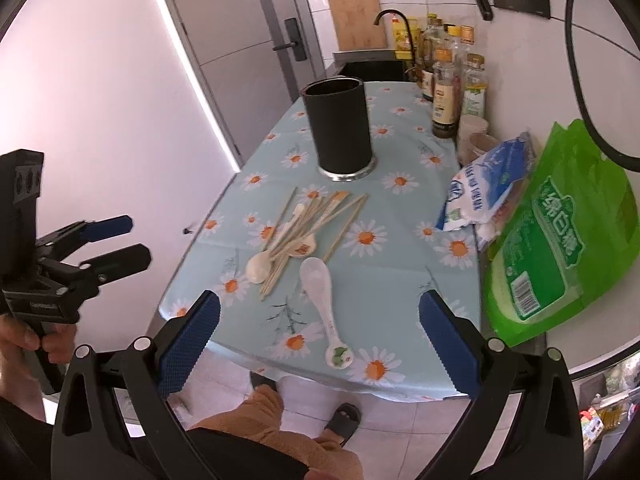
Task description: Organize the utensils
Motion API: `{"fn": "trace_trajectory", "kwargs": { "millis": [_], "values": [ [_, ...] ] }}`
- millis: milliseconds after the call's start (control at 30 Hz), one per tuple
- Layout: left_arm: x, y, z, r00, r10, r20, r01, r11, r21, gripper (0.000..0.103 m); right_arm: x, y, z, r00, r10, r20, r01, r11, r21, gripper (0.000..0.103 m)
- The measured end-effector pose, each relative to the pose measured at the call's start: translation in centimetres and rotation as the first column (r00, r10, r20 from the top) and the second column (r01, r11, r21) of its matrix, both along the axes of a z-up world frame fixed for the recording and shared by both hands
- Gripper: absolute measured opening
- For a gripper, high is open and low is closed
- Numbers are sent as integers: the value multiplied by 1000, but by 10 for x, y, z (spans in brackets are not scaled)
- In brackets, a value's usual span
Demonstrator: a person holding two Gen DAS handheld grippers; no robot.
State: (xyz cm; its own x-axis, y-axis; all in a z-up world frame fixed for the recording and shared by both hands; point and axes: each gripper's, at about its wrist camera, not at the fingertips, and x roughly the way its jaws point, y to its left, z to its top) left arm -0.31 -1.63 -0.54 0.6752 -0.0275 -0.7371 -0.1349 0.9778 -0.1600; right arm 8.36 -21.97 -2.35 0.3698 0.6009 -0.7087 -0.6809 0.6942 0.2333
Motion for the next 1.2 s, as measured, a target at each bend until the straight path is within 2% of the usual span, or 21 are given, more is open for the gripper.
{"fn": "trace_trajectory", "kwargs": {
  "millis": [800, 1200],
  "values": [
    [-9, 9, -4, 1000, 16, -2, -16, 1000, -11, 97, -5, 12, -6, 999, 39, 7, -39, 999, -32, 99],
    [-9, 10, -4, 1000, 13, -5, -13, 1000, -6, 97, -3, 11, -5, 1000, 8, 0, -8, 1000, -22, 99]
  ]
}}
